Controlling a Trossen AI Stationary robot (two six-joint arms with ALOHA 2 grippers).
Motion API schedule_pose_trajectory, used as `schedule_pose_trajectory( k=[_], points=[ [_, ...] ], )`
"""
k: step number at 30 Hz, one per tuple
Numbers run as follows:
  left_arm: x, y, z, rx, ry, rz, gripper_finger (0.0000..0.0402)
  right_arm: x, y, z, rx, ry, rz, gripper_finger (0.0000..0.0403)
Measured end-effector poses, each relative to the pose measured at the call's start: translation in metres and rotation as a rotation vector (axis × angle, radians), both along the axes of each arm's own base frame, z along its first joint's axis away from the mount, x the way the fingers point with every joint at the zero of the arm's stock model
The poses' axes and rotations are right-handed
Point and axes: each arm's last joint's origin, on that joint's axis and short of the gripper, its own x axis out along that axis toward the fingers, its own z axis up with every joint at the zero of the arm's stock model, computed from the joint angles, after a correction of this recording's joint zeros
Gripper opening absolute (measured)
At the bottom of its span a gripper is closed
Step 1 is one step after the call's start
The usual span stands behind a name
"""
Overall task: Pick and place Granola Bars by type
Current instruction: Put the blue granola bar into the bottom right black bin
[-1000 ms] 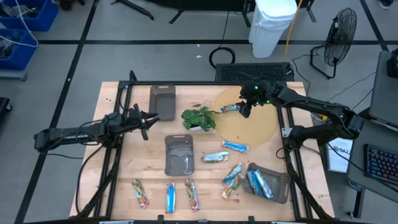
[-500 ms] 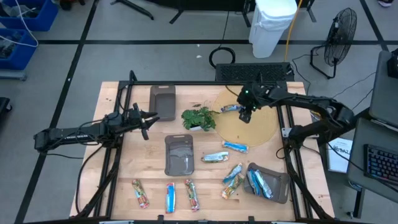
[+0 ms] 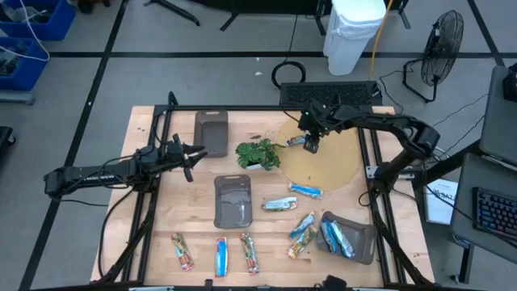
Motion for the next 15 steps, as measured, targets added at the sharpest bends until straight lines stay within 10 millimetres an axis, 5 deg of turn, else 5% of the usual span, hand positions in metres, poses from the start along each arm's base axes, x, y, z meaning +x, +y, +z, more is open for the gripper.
schedule_pose_trajectory(
  k=[15],
  points=[
    [0.0,0.0,0.0,0.0,0.0,0.0,0.0118,0.008,-0.007,-0.028,0.081,0.098,-0.015,0.0176]
  ],
)
